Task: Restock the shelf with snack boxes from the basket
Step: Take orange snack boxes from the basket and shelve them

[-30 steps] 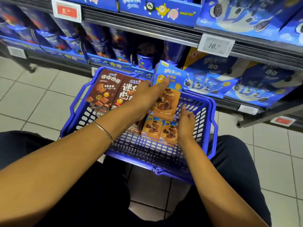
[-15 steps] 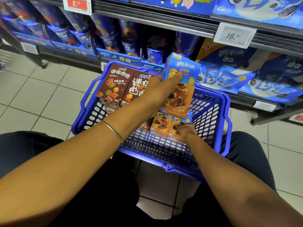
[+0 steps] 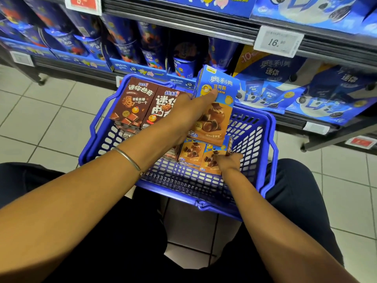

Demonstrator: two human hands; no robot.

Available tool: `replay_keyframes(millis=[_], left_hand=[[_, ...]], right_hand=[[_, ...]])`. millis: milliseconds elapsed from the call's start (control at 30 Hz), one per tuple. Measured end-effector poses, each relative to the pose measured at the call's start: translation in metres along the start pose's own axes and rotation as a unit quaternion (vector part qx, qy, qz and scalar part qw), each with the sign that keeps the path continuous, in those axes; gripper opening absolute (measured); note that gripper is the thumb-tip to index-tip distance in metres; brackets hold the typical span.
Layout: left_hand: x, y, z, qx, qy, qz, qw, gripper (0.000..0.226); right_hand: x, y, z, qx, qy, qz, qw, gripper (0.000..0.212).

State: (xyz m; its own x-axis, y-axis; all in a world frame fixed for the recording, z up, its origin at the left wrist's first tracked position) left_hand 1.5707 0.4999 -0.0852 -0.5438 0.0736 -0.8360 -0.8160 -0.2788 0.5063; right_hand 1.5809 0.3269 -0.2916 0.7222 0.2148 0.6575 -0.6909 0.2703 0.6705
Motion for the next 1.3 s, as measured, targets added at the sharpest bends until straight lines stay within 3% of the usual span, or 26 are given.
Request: replay_keyframes(millis=[167, 333, 467, 600, 833, 1033, 1200, 1300], left_hand=[[-0.007, 0.000, 0.000, -0.009, 0.019, 0.037, 0.999, 0.040], [-0.019, -0.006, 0.002, -0.002, 0.057, 0.040, 0.998, 0.050], [-0.027, -0.012, 0.015, -0.056, 0.035, 0.027, 0.997, 0.059], [-0.022, -0.014, 0.022, -0.099, -0.008, 0.017, 0.995, 0.060], [-0.008, -0.008, 0.008, -0.072, -0.032, 0.029, 0.997, 0.075], [-0.004, -0.008, -0.002, -0.061, -0.003, 0.008, 0.998, 0.059], [-0.003, -0.003, -0.008, -0.021, 0.003, -0.011, 1.000, 0.066], [-0.003, 0.005, -0.011, 0.003, 0.004, -0.045, 0.999, 0.054]], right_hand=[[0.022, 0.026, 0.005, 0.037, -0.148, 0.079, 0.985, 0.045], [0.057, 0.062, 0.016, 0.052, -0.317, 0.160, 0.933, 0.035], [0.084, 0.078, 0.034, 0.033, -0.382, 0.219, 0.897, 0.030], [0.105, 0.082, 0.050, 0.035, -0.437, 0.215, 0.873, 0.023], [0.114, 0.097, 0.035, 0.147, -0.430, 0.172, 0.874, 0.040], [0.109, 0.100, 0.027, 0.169, -0.397, 0.154, 0.889, 0.019], [0.108, 0.105, 0.023, 0.198, -0.377, 0.151, 0.892, 0.013], [0.110, 0.111, 0.023, 0.213, -0.350, 0.172, 0.896, 0.019]])
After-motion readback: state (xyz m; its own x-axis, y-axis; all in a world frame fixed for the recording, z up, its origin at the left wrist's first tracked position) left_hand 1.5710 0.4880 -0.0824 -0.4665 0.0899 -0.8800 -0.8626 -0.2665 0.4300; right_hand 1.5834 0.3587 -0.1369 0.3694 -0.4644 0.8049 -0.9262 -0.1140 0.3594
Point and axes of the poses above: each hand's wrist, its own y-axis away from the middle knuckle, its own z-axis out of the back of the hand, x = y × z, the point moved 2 cm from there along -y, towards the middle knuckle, and after that the axes turned 11 degrees about -y, right-handed, at the moved point
